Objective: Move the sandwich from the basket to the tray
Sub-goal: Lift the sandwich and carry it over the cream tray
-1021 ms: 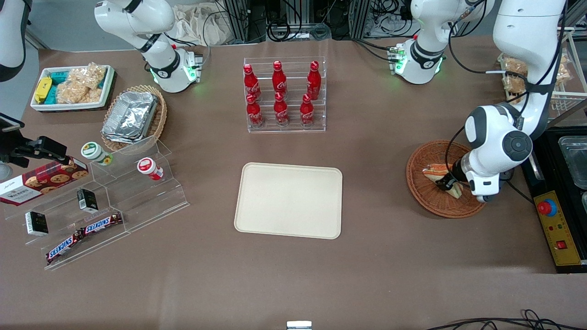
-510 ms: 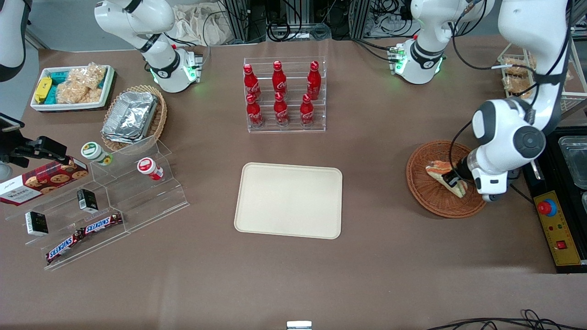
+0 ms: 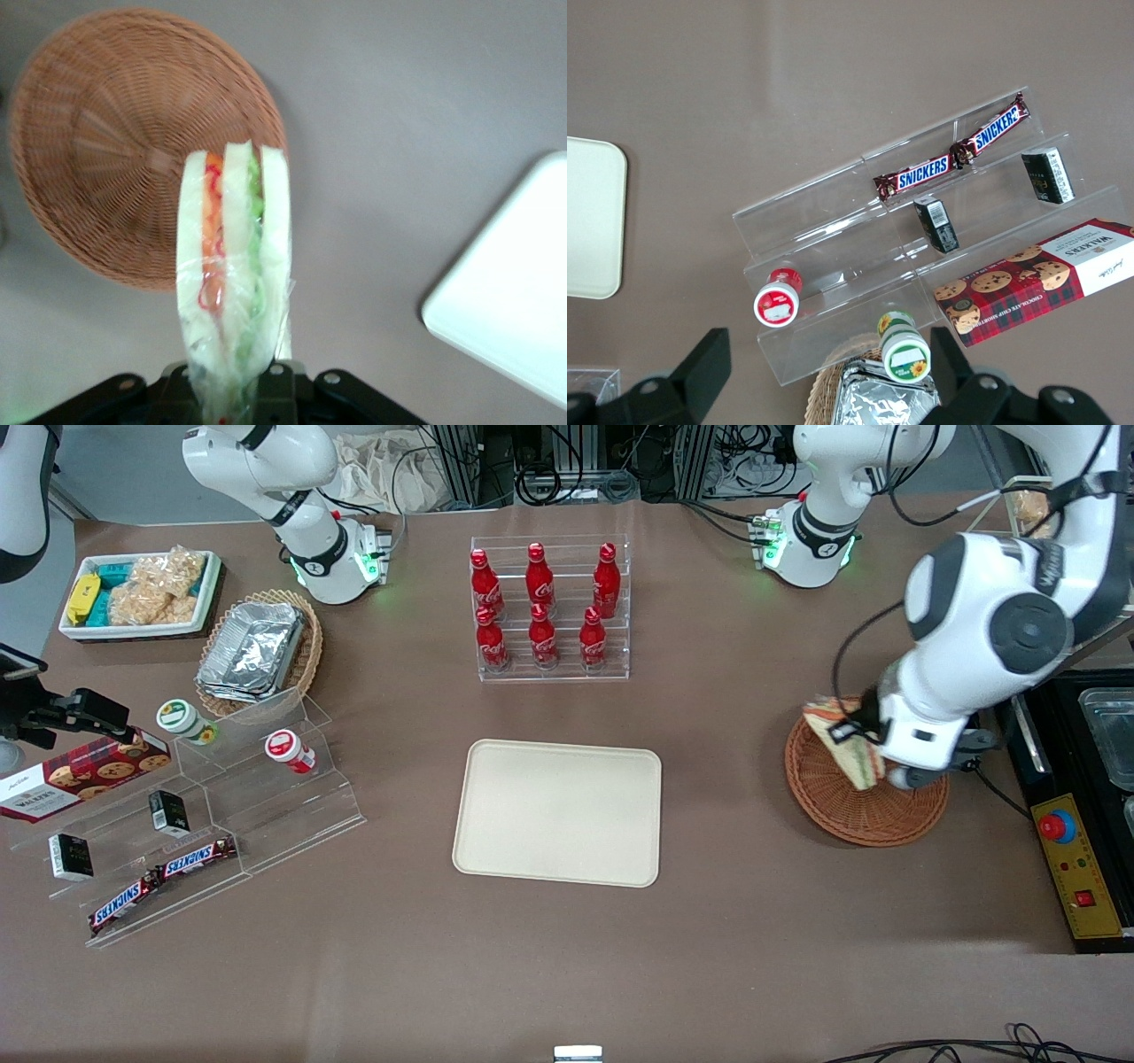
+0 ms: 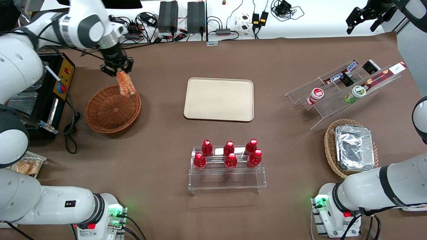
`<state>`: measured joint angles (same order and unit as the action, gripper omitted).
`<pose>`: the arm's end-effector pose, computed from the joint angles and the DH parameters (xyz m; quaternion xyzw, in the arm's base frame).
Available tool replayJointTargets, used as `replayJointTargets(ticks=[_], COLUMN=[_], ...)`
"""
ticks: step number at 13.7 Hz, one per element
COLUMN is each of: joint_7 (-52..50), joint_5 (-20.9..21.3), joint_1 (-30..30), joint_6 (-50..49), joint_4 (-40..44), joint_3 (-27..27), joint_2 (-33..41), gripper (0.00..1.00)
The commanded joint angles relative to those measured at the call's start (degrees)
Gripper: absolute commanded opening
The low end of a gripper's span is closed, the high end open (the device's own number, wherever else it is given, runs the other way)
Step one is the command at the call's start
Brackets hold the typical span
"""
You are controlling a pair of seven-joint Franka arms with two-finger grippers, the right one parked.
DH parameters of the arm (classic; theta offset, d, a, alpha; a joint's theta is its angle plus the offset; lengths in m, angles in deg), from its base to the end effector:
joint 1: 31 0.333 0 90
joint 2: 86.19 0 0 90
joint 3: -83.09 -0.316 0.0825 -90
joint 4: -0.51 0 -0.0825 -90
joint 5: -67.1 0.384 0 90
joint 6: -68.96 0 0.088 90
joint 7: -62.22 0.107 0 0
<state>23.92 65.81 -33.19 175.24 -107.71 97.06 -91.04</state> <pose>0.5468 -0.1573 0.4511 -0.9788 -0.1952 0.0611 0.0080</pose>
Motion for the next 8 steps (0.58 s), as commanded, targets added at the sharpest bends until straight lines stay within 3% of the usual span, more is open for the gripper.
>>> replayJointTargets(ticks=[1,5,8], joint_7=[-1.1,-2.1,-2.7], joint_5=[-0.5,1.0,7.2], joint_1=[0.3,-1.1,-5.4], joint_6=[-0.6,12.4,21.6], joint_4=[3.3,4.5,4.7], joint_3=[7.0,14.3,14.3], joint_2=[-3.4,-11.2,-17.8], gripper=[0.00,0.00,0.00])
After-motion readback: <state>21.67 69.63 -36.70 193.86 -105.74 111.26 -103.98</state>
